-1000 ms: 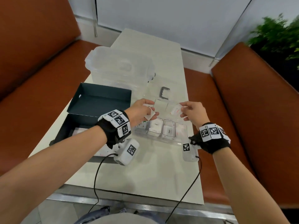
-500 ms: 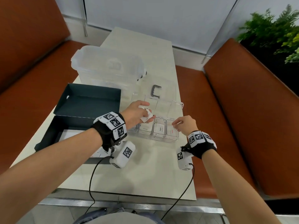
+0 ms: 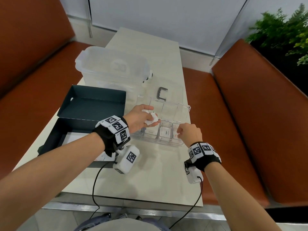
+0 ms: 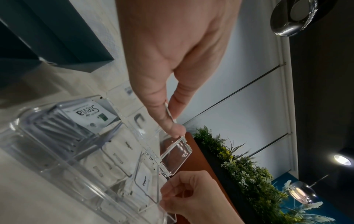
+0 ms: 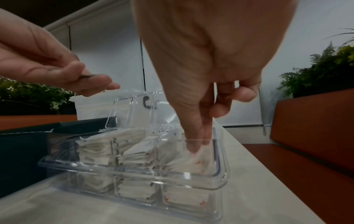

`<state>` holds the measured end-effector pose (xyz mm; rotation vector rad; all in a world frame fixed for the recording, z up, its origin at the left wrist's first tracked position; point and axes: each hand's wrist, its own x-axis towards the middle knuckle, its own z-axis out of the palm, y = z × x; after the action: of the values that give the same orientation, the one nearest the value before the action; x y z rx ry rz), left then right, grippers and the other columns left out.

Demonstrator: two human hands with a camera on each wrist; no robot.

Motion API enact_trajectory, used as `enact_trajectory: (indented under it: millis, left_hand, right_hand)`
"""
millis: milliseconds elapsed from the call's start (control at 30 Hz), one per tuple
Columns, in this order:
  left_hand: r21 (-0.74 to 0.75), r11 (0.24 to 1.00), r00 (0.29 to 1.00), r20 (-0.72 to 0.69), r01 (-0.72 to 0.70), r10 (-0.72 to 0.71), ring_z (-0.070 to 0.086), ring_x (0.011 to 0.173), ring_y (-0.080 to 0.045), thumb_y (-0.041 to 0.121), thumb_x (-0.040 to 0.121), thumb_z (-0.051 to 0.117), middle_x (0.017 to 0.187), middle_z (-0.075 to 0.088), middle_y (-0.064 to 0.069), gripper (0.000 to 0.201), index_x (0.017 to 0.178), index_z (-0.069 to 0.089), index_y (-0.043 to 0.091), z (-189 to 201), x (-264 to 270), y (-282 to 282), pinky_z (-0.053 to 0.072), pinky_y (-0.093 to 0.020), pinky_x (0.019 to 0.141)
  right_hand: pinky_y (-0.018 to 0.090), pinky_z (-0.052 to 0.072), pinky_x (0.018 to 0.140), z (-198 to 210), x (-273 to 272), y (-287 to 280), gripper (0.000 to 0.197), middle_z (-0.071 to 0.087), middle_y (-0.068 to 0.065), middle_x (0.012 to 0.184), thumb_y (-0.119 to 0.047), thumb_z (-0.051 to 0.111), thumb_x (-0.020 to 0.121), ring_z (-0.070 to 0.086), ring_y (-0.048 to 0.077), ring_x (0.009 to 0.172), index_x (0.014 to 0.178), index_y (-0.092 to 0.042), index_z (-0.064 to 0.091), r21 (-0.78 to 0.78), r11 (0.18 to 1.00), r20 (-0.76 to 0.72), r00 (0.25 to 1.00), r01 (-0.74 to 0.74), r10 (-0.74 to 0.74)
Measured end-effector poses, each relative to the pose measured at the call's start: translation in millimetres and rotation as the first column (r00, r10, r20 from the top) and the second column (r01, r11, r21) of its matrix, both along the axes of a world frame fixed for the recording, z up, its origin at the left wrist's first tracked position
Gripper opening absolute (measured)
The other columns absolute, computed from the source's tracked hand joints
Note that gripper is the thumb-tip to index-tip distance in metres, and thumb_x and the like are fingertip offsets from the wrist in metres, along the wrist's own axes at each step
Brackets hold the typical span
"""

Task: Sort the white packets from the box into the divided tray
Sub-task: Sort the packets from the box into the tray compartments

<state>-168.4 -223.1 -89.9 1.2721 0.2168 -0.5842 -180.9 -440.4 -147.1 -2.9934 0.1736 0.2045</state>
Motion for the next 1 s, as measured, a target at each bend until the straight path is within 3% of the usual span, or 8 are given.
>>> enact_trajectory:
  millis: [267, 400, 467, 533, 600, 700, 867, 1000]
  left_hand:
    - [-0.102, 0.993, 0.994, -0.101, -0.057, 0.047, 0.061, 0.102, -0.039, -0.003, 0.099, 0.043, 0.115, 0.058, -0.026, 0.035, 0.134, 0.044, 0.000, 6, -3, -5, 0.060, -0.038, 0.066]
    - [-0.198, 0.977, 0.984, -0.169, -0.082, 0.048, 0.060, 0.104, -0.040, 0.007, 0.101, 0.044, 0.120, 0.058, -0.030, 0.036, 0.136, 0.042, 0.001, 9, -4, -4, 0.059, -0.043, 0.072]
    - [-0.224, 0.972, 0.985, -0.169, -0.068, 0.030, 0.059, 0.107, -0.042, 0.002, 0.100, 0.038, 0.125, 0.056, -0.032, 0.037, 0.137, 0.042, 0.001, 9, -4, -3, 0.057, -0.047, 0.077]
    - [-0.207, 0.977, 0.989, -0.147, -0.045, 0.015, 0.059, 0.111, -0.042, -0.009, 0.096, 0.029, 0.126, 0.054, -0.033, 0.045, 0.137, 0.041, 0.001, 7, -3, -5, 0.054, -0.046, 0.079]
    - [-0.157, 0.988, 0.995, -0.098, 0.003, -0.018, 0.058, 0.114, -0.040, -0.018, 0.092, 0.024, 0.126, 0.053, -0.032, 0.053, 0.139, 0.040, 0.003, 7, -2, -9, 0.053, -0.044, 0.083]
    - [-0.107, 0.991, 0.996, -0.030, 0.085, -0.089, 0.057, 0.111, -0.034, -0.021, 0.093, 0.029, 0.123, 0.049, -0.026, 0.059, 0.143, 0.040, 0.009, 8, -4, -13, 0.056, -0.040, 0.081]
    - [-0.035, 0.989, 0.987, 0.083, 0.142, -0.139, 0.062, 0.100, -0.029, -0.015, 0.093, 0.047, 0.120, 0.057, -0.025, 0.059, 0.143, 0.038, 0.013, 2, -8, -13, 0.059, -0.031, 0.079]
    - [-0.009, 0.990, 0.981, 0.135, 0.141, -0.139, 0.069, 0.093, -0.029, -0.012, 0.087, 0.060, 0.113, 0.065, -0.028, 0.048, 0.132, 0.046, -0.002, -5, -8, -7, 0.060, -0.031, 0.077]
  right_hand:
    - [0.042, 0.046, 0.095, 4, -3, 6, 0.033, 0.066, 0.001, 0.103, 0.002, 0.045, 0.087, 0.062, 0.023, 0.095, 0.095, -0.023, 0.066, 0.011, 1.000, -0.056, 0.998, 0.008, -0.007]
    - [0.044, 0.049, 0.092, 16, -3, 2, 0.032, 0.067, 0.005, 0.103, -0.001, 0.044, 0.090, 0.062, 0.026, 0.094, 0.100, -0.019, 0.068, 0.093, 0.995, 0.043, 0.998, 0.041, -0.045]
    - [0.034, 0.052, 0.083, 24, -2, 4, 0.024, 0.068, 0.004, 0.098, -0.007, 0.049, 0.092, 0.063, 0.022, 0.089, 0.099, -0.016, 0.070, 0.219, 0.975, 0.136, 0.989, 0.029, -0.060]
    - [0.013, 0.046, 0.064, 36, -4, 11, 0.016, 0.068, 0.001, 0.089, -0.015, 0.055, 0.093, 0.060, 0.012, 0.077, 0.098, -0.016, 0.070, 0.370, 0.929, 0.205, 0.976, -0.006, -0.075]
    - [0.005, 0.041, 0.050, 47, -6, 23, 0.014, 0.068, -0.003, 0.082, -0.023, 0.057, 0.094, 0.059, 0.005, 0.067, 0.098, -0.017, 0.069, 0.525, 0.850, 0.222, 0.972, -0.050, -0.081]
    - [0.009, 0.044, 0.049, 56, -11, 37, 0.010, 0.071, -0.004, 0.078, -0.026, 0.065, 0.089, 0.062, 0.001, 0.057, 0.094, -0.019, 0.069, 0.695, 0.717, 0.172, 0.981, -0.054, -0.093]
    - [0.019, 0.051, 0.054, 59, -12, 33, 0.007, 0.068, -0.001, 0.070, -0.007, 0.070, 0.083, 0.065, 0.006, 0.056, 0.085, -0.013, 0.066, 0.820, 0.572, 0.115, 0.975, 0.014, -0.188]
    - [0.019, 0.052, 0.057, 68, -7, 19, 0.011, 0.070, -0.001, 0.073, -0.010, 0.073, 0.081, 0.065, 0.007, 0.058, 0.082, -0.019, 0.067, 0.748, 0.662, 0.231, 0.956, -0.056, -0.180]
